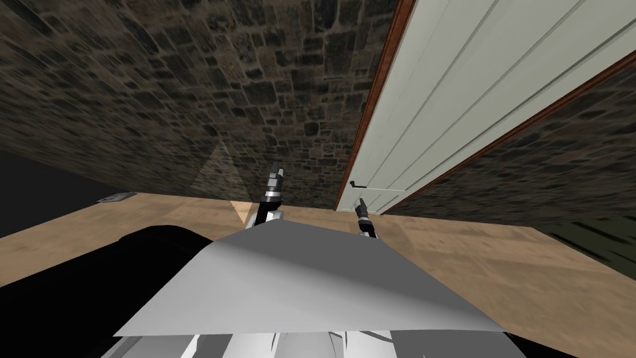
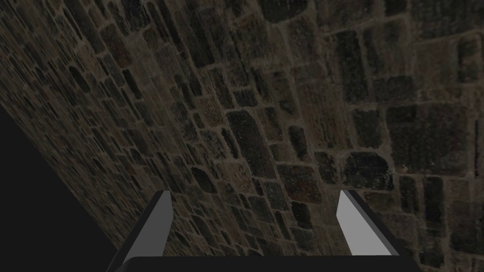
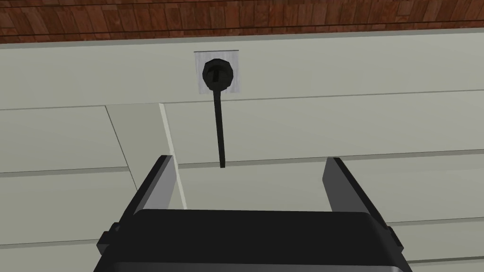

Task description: Pull the door open

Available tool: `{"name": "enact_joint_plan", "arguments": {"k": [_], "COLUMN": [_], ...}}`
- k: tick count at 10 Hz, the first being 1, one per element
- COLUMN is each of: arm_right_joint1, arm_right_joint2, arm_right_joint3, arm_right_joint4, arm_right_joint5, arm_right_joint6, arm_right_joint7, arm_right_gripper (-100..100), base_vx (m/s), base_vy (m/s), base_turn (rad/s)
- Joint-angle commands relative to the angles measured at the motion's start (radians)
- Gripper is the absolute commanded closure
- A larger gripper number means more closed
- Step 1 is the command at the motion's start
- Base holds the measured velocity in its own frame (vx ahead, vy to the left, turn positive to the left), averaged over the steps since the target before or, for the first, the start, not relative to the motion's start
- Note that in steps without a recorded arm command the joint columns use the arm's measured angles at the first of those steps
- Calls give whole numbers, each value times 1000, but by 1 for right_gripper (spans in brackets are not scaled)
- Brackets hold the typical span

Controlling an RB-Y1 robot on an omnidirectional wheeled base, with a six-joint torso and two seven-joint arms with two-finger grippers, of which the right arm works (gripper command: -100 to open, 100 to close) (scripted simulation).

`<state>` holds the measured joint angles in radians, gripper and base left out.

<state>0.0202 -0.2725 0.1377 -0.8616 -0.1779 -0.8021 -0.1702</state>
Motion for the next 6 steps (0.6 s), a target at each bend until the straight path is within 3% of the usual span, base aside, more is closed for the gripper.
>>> {"name": "enact_joint_plan", "arguments": {"k": [1, 6], "arm_right_joint1": [-11, -49], "arm_right_joint2": [-4, -19], "arm_right_joint3": [3, 14], "arm_right_joint4": [30, 132], "arm_right_joint5": [-2, -11], "arm_right_joint6": [-9, -40], "arm_right_joint7": [-1, -6], "arm_right_gripper": [-100, -100], "base_vx": [67, 62], "base_vy": [-74, -67], "base_turn": [54, 63]}}
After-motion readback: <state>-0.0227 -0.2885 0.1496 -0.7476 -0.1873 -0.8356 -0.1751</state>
